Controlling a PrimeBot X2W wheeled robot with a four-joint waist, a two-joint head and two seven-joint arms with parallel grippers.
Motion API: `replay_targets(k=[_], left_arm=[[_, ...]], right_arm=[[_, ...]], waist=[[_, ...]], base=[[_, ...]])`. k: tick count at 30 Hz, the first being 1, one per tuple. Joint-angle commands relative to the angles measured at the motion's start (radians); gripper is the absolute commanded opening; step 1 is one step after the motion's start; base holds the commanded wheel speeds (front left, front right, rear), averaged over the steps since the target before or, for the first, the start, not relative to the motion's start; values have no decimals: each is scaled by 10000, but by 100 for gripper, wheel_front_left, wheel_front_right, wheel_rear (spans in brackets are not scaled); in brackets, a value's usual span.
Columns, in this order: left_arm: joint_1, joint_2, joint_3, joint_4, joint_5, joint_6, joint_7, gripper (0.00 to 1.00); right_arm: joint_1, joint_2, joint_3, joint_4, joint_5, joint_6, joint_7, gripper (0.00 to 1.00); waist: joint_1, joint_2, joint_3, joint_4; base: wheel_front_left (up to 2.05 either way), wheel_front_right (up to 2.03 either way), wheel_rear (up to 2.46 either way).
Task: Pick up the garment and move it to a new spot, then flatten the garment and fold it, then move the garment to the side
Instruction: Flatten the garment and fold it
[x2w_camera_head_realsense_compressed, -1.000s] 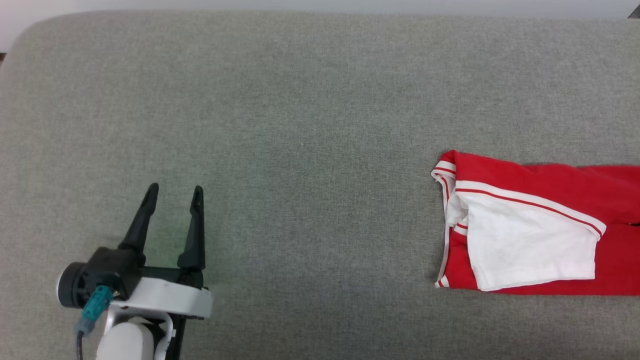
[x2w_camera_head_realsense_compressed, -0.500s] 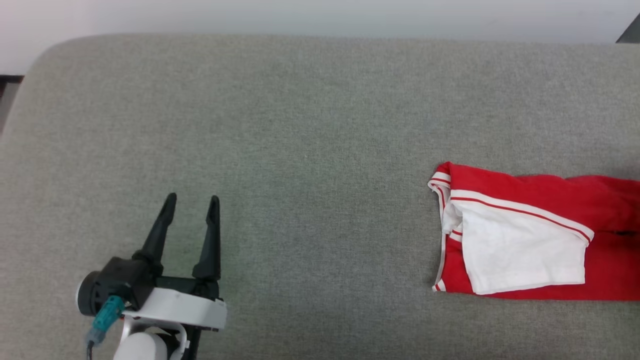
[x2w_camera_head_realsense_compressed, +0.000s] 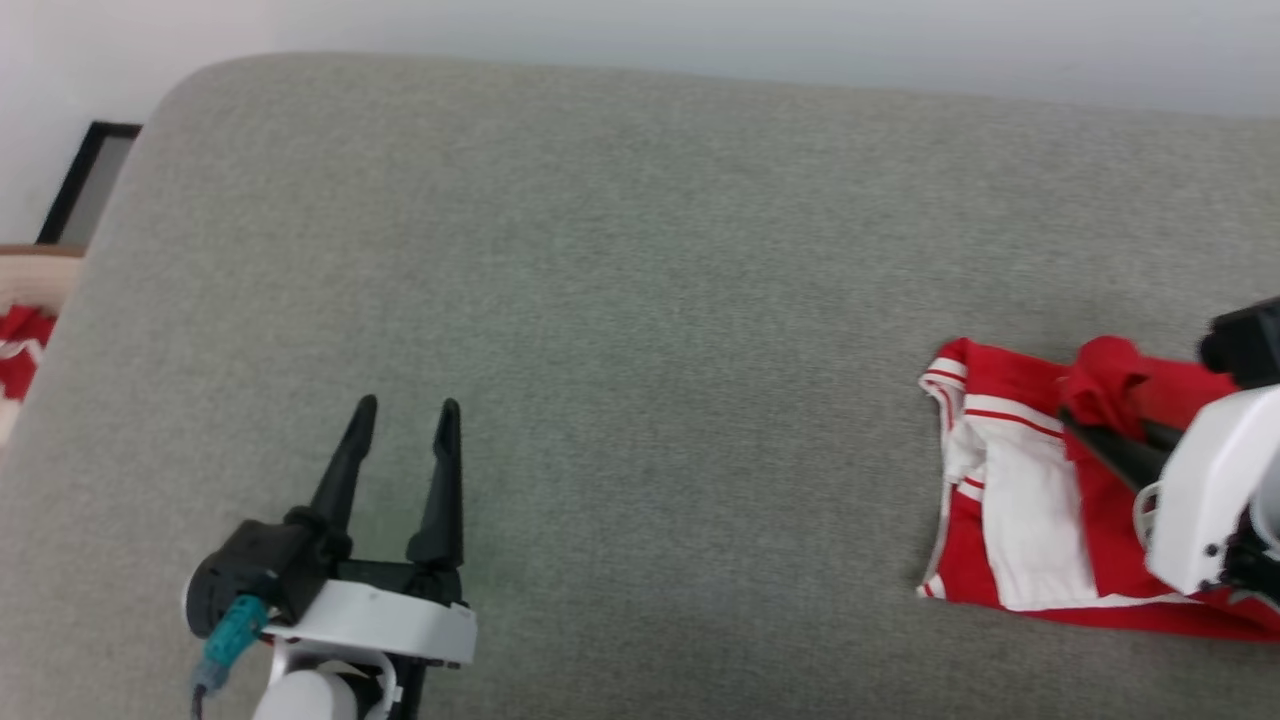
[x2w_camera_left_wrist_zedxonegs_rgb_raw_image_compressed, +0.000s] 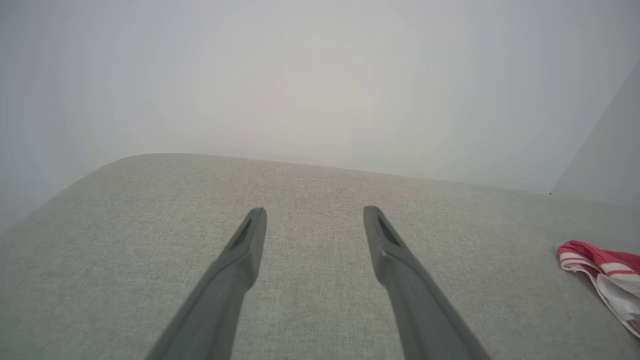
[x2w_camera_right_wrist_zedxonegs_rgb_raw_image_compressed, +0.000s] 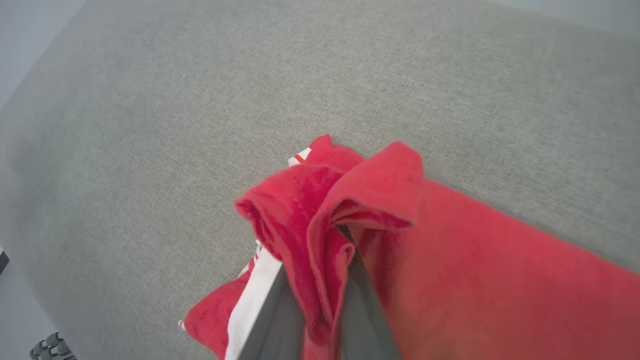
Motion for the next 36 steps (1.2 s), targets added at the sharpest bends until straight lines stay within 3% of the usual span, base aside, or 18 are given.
replay_targets(k=[1, 9, 17, 18, 19, 21, 28, 36], left_arm=[[-67, -59, -45, -17, -37, 16, -11, 100], [-202, -158, -334, 178, -62, 16, -11, 100], [-254, -82, -458, 364, -24, 16, -11, 100], [-230, -36, -452, 381, -30, 16, -11, 100], [-189, 6, -427, 410, -25, 16, -11, 100], [-101, 68, -386, 442, -22, 16, -11, 100], [157, 305, -232, 570, -179, 16, -11, 100], [342, 465, -114, 952, -367, 16, -11, 100]], right_arm=[[-130, 65, 186, 64, -91, -12, 29, 0], [-632, 201, 1061, 782, -226, -12, -181, 0], [-887, 413, 1825, 1920, -114, -12, -906, 0], [-919, 446, 1888, 1993, -40, -12, -1029, 13], [-919, 463, 1966, 2059, 29, -12, -1145, 34], [-954, 413, 2133, 2019, 106, -12, -1421, 100], [-1084, -102, 2691, 1724, 831, -14, -2523, 100], [-904, -453, 3169, 2488, 1323, -12, -4238, 100]], waist=[[0, 0, 109, 232], [0, 0, 224, 640], [0, 0, 51, 484], [0, 0, 2, 413], [0, 0, -65, 334], [0, 0, -193, 154], [0, 0, -648, -669], [0, 0, -1132, -1561]], base=[[0, 0, 0], [0, 0, 0], [0, 0, 0], [0, 0, 0], [0, 0, 0], [0, 0, 0], [0, 0, 0], [0, 0, 0]])
